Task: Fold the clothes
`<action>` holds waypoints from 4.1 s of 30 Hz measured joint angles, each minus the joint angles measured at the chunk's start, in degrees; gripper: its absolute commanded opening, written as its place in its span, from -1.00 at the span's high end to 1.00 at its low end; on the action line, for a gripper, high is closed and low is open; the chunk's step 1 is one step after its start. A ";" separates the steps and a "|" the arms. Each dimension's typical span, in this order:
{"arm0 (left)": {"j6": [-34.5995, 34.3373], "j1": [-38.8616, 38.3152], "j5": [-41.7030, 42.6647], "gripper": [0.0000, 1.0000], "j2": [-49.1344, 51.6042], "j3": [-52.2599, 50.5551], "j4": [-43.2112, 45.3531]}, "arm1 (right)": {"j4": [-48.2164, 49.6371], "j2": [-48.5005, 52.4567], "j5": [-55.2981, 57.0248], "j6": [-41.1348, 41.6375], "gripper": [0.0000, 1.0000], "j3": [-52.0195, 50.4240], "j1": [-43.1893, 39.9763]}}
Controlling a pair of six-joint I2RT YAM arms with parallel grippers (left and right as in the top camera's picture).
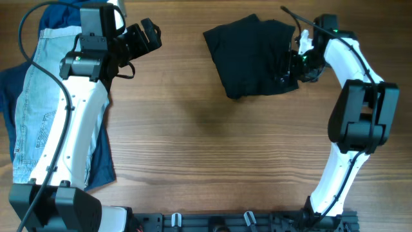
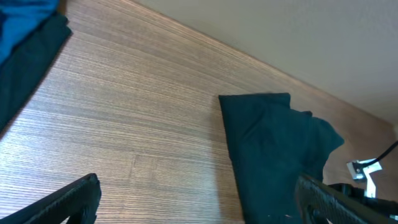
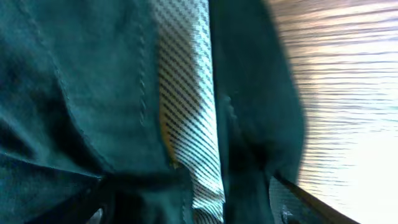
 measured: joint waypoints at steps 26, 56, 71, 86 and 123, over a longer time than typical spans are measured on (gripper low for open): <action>0.00 0.00 -0.02 -1.00 1.66 0.00 -0.44 | 11.19 1.68 8.33 25.64 0.91 -0.46 -22.99; 0.00 0.00 -0.02 -0.99 4.09 0.00 1.81 | 20.72 2.60 18.43 71.97 0.91 -0.83 -15.76; 0.00 0.00 -0.02 -1.00 4.09 0.00 2.21 | 20.94 2.60 7.45 21.38 0.91 -0.83 -15.17; 0.00 0.00 -0.02 -0.99 4.09 0.00 2.21 | 21.94 1.46 7.06 46.56 -0.99 -0.37 -13.62; 0.00 0.00 -0.02 -1.00 4.09 0.00 0.92 | 2.64 -50.38 -12.57 -2.14 -0.99 -5.44 -4.63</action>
